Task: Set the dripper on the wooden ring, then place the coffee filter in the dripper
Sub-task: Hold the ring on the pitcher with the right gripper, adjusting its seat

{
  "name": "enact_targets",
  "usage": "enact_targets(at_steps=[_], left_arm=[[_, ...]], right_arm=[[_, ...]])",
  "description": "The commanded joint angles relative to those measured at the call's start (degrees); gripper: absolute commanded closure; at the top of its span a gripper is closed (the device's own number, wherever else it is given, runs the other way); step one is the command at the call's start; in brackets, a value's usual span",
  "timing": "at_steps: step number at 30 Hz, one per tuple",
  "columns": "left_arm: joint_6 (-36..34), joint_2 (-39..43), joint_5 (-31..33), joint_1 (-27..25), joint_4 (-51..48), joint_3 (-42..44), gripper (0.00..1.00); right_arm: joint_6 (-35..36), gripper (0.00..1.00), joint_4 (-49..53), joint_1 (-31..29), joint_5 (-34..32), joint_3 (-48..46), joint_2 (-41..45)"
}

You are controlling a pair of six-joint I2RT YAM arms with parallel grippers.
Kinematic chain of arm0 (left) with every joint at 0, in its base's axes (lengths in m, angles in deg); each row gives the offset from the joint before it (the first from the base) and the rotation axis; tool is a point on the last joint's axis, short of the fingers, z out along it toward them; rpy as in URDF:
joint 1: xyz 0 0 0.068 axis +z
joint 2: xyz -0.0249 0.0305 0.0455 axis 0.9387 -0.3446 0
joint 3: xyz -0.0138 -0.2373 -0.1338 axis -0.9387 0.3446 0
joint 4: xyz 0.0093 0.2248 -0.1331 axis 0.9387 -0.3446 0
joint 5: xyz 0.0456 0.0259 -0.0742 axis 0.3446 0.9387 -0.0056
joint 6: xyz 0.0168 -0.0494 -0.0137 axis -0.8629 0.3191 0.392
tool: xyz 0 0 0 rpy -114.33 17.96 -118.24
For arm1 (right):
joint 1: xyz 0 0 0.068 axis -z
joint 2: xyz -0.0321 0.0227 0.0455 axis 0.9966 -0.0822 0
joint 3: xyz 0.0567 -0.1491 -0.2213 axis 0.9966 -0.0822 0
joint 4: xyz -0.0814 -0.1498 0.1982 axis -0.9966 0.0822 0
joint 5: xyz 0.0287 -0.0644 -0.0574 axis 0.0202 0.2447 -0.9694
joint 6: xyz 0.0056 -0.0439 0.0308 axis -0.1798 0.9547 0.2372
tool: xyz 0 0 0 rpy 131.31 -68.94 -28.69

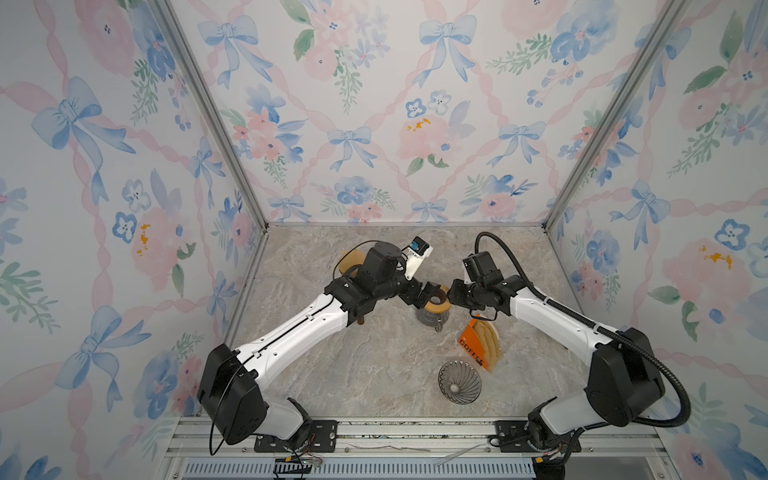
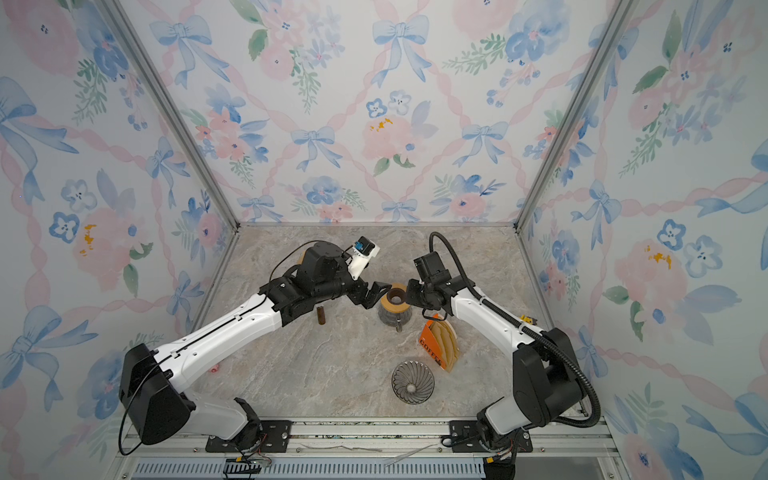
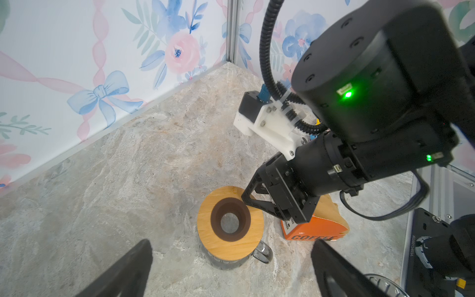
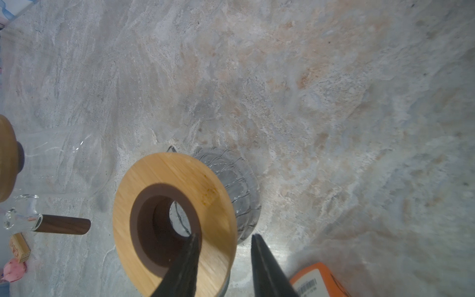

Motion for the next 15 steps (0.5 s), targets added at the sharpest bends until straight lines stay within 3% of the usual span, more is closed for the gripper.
enact_targets(at_steps=[1, 15], left_arm=[[-0.98, 1.56, 0.08, -0.28, 0.12, 0.85, 0.02], [-0.90, 1.69, -0.02, -0.28, 0.26, 0.80, 0.02]], right_arm=[[0.55, 0.64, -0.23, -0.69, 1.85, 1.19, -1.48], [0.34, 0.68, -0.20, -0.95, 1.49, 0.95, -1.39]])
